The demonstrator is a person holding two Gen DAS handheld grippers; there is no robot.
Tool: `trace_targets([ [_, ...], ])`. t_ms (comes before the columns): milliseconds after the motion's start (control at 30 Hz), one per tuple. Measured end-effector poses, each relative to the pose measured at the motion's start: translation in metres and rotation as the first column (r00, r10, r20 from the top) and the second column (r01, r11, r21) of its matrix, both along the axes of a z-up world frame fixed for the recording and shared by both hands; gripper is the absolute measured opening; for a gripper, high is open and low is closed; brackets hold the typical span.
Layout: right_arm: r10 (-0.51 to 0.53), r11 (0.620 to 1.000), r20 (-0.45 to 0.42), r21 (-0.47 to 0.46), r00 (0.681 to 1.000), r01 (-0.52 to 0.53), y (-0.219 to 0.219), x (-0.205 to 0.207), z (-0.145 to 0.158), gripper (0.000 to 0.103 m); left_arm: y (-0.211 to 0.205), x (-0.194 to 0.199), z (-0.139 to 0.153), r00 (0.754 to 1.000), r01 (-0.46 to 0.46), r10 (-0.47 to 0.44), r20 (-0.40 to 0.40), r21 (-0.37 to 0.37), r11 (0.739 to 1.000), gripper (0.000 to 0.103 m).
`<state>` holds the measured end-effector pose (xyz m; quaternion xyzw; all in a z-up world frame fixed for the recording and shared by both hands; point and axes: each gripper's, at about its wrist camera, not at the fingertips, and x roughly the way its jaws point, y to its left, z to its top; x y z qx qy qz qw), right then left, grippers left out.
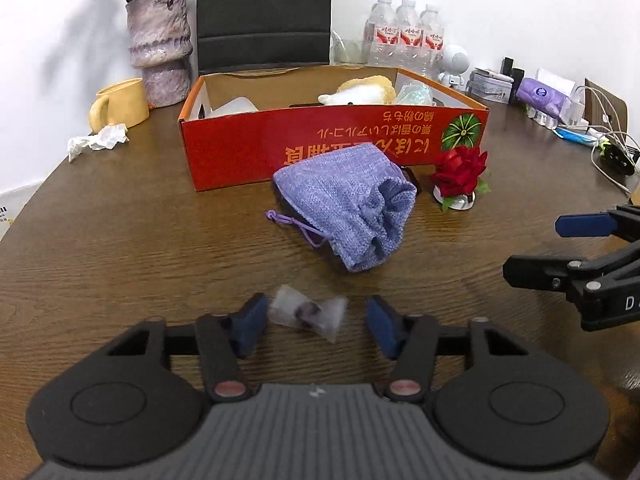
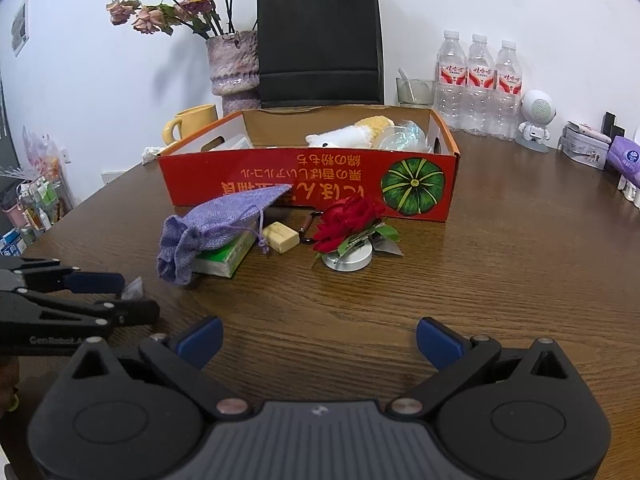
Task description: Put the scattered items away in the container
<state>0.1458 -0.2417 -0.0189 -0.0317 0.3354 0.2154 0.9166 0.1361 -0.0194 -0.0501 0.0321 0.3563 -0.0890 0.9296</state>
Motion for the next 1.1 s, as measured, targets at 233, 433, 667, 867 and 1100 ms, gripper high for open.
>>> trace_targets([
  [233, 0.006, 1.0, -0.007, -0.004, 1.0, -0.006, 0.004, 0.003, -0.003, 0.103, 0.01, 0.004, 0.002, 1.0, -0.028, 0.028, 0.006, -0.038, 0.999, 0.015],
  [433, 0.007, 1.0, -0.004, -0.018, 1.0, -0.007, 0.006, 0.015, -0.001, 0.103, 0.013, 0.005, 0.005, 0.999, -0.032, 0.034, 0.031, -0.048, 0.998, 0.011],
  [667, 0.01, 0.997, 0.024, -0.074, 1.0, -0.008, 0.017, 0.048, 0.001, 0.103, 0.02, 0.01, 0.008, 0.997, -0.05, 0.052, 0.051, -0.053, 0.997, 0.01],
  [867, -0.005, 0.993, 0.019, -0.118, 1.0, 0.007, 0.025, 0.081, -0.005, 0.077, 0.023, 0.015, 0.012, 0.996, -0.057, 0.061, 0.063, -0.059, 0.997, 0.01],
  [1100, 0.013, 0.995, -0.003, -0.1, 1.0, -0.013, 0.026, 0.087, -0.008, 0.038, 0.024, 0.018, 0.016, 0.995, -0.051, 0.057, 0.08, -0.066, 0.997, 0.01],
])
